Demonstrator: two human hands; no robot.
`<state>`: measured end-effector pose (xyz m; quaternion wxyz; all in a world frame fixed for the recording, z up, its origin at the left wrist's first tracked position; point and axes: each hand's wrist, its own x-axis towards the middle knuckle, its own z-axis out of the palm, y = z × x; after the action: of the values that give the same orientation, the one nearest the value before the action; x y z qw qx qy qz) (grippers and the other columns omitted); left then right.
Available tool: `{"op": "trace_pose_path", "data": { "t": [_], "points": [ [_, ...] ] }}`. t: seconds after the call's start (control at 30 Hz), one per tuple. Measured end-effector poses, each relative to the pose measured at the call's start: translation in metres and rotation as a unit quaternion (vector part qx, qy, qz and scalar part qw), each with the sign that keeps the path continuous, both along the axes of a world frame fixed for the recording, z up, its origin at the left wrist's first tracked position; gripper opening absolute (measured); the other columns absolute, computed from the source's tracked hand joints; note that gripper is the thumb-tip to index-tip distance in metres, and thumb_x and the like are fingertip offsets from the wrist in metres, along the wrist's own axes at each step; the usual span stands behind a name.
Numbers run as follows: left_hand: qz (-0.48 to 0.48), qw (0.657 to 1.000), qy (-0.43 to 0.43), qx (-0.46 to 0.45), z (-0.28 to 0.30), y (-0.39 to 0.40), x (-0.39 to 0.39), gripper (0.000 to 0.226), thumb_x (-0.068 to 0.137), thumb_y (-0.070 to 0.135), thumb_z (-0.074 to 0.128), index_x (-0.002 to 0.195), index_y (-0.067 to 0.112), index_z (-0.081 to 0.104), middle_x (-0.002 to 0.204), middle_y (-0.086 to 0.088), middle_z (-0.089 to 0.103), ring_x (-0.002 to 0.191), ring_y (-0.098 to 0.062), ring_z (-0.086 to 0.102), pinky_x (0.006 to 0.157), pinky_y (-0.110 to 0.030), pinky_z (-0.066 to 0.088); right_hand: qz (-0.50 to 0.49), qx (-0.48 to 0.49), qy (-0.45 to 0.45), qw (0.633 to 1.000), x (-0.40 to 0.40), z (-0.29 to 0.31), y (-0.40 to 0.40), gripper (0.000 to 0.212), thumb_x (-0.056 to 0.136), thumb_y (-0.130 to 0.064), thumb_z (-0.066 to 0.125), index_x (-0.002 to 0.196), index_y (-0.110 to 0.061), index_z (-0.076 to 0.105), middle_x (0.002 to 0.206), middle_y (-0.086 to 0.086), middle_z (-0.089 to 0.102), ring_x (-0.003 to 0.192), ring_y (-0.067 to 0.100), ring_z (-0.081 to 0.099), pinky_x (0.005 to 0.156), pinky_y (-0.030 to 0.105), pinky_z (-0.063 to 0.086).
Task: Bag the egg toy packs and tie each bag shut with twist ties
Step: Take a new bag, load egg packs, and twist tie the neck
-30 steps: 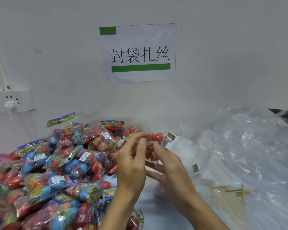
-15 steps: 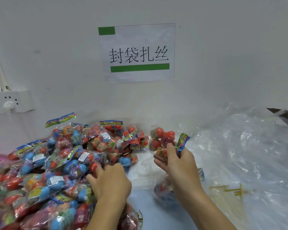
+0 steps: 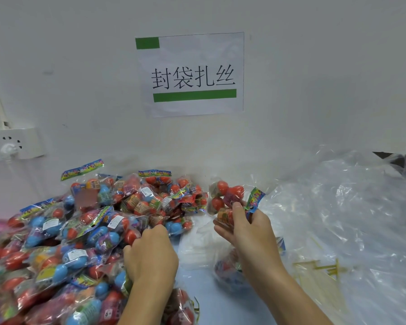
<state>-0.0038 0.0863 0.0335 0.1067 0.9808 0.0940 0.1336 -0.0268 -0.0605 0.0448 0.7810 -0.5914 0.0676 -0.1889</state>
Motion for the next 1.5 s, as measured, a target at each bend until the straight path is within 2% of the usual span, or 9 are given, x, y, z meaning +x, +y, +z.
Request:
{"op": "trace_pose_path", "data": {
  "t": [0.23, 0.43, 0.67, 0.77, 0.9, 1.07, 1.2, 1.37, 1.5],
  "points": [
    [-0.079, 0.988, -0.092, -0.092, -0.004, -0.004, 0.008, 0.008, 0.094, 0.032, 0.061, 0.090, 0.025, 0.062, 0.088, 0.009, 0.065, 0.087, -0.018, 0.062, 0.087, -0.037, 0.050, 0.003, -0.001, -0.004, 1.000, 0.000, 0.000, -0.001, 0.021, 0.105, -0.026, 0.050, 0.096, -0.015, 0.066, 0.094, 0.004, 0.075, 0.078, 0.012, 0.076, 0.079, 0.031, 0.062],
    [-0.067, 0.993, 0.098, -0.020, -0.017, -0.006, 0.013, 0.029, 0.087, 0.050, 0.061, 0.095, 0.027, 0.044, 0.101, 0.007, 0.053, 0.106, -0.020, 0.050, 0.092, -0.039, 0.036, 0.006, -0.012, 0.000, 1.000, 0.000, 0.000, 0.001, 0.021, 0.105, -0.027, 0.050, 0.096, -0.016, 0.065, 0.094, 0.004, 0.074, 0.075, 0.010, 0.076, 0.082, 0.034, 0.061],
    [-0.048, 0.997, -0.035, -0.057, -0.012, -0.006, 0.014, 0.018, 0.091, 0.040, 0.051, 0.081, 0.025, 0.048, 0.082, 0.009, 0.053, 0.085, -0.018, 0.050, 0.090, -0.040, 0.035, 0.005, -0.016, -0.004, 1.000, 0.001, -0.001, 0.001, 0.021, 0.105, -0.027, 0.049, 0.096, -0.018, 0.066, 0.094, 0.003, 0.075, 0.076, 0.010, 0.076, 0.077, 0.030, 0.062],
    [-0.049, 0.977, -0.115, -0.170, -0.006, -0.008, 0.014, 0.022, 0.094, 0.045, 0.051, 0.082, 0.027, 0.057, 0.077, 0.011, 0.060, 0.081, -0.017, 0.057, 0.092, -0.040, 0.041, 0.004, -0.015, -0.006, 1.000, 0.002, -0.002, 0.001, 0.022, 0.105, -0.026, 0.048, 0.097, -0.017, 0.066, 0.095, 0.005, 0.074, 0.078, 0.013, 0.076, 0.076, 0.030, 0.061],
    [-0.087, 0.872, -0.191, -0.442, 0.005, -0.009, 0.017, 0.018, 0.096, 0.038, 0.059, 0.083, 0.027, 0.063, 0.078, 0.010, 0.067, 0.071, -0.008, 0.061, 0.062, -0.026, 0.049, 0.003, -0.015, -0.004, 1.000, 0.004, -0.003, 0.000, 0.021, 0.105, -0.026, 0.048, 0.098, -0.016, 0.066, 0.098, 0.009, 0.073, 0.088, 0.019, 0.075, 0.071, 0.027, 0.061],
    [-0.082, 0.650, -0.148, -0.741, 0.015, -0.011, 0.019, 0.020, 0.100, 0.016, 0.049, 0.096, 0.008, 0.066, 0.088, -0.009, 0.068, 0.073, -0.019, 0.062, 0.065, -0.034, 0.049, 0.003, -0.019, -0.008, 1.000, 0.003, -0.002, 0.001, 0.016, 0.105, -0.024, 0.047, 0.099, -0.021, 0.062, 0.101, 0.008, 0.071, 0.092, 0.022, 0.074, 0.069, 0.026, 0.062],
    [-0.096, 0.481, -0.100, -0.866, 0.023, -0.008, 0.013, 0.025, 0.098, 0.022, 0.049, 0.092, 0.009, 0.070, 0.084, -0.010, 0.073, 0.064, -0.019, 0.070, 0.051, -0.027, 0.056, 0.003, -0.017, -0.010, 1.000, 0.002, -0.001, 0.001, 0.015, 0.105, -0.023, 0.047, 0.098, -0.023, 0.061, 0.098, 0.007, 0.072, 0.091, 0.022, 0.074, 0.069, 0.029, 0.062],
    [-0.118, 0.462, -0.084, -0.875, 0.029, -0.010, 0.007, 0.012, 0.090, 0.020, 0.066, 0.094, 0.011, 0.073, 0.078, -0.006, 0.076, 0.062, -0.014, 0.073, 0.048, -0.024, 0.055, 0.009, -0.009, -0.015, 1.000, 0.003, -0.002, 0.000, 0.015, 0.105, -0.025, 0.048, 0.099, -0.022, 0.061, 0.097, 0.007, 0.073, 0.089, 0.020, 0.075, 0.066, 0.026, 0.060],
    [-0.158, 0.412, -0.074, -0.894, 0.029, -0.006, 0.004, 0.009, 0.071, 0.016, 0.073, 0.072, 0.014, 0.081, 0.084, -0.006, 0.076, 0.068, -0.015, 0.073, 0.055, -0.024, 0.059, 0.027, 0.020, -0.014, 0.999, 0.003, -0.001, 0.000, 0.017, 0.105, -0.025, 0.046, 0.107, -0.023, 0.063, 0.099, 0.006, 0.074, 0.087, 0.019, 0.076, 0.064, 0.028, 0.060]
  ]
}}
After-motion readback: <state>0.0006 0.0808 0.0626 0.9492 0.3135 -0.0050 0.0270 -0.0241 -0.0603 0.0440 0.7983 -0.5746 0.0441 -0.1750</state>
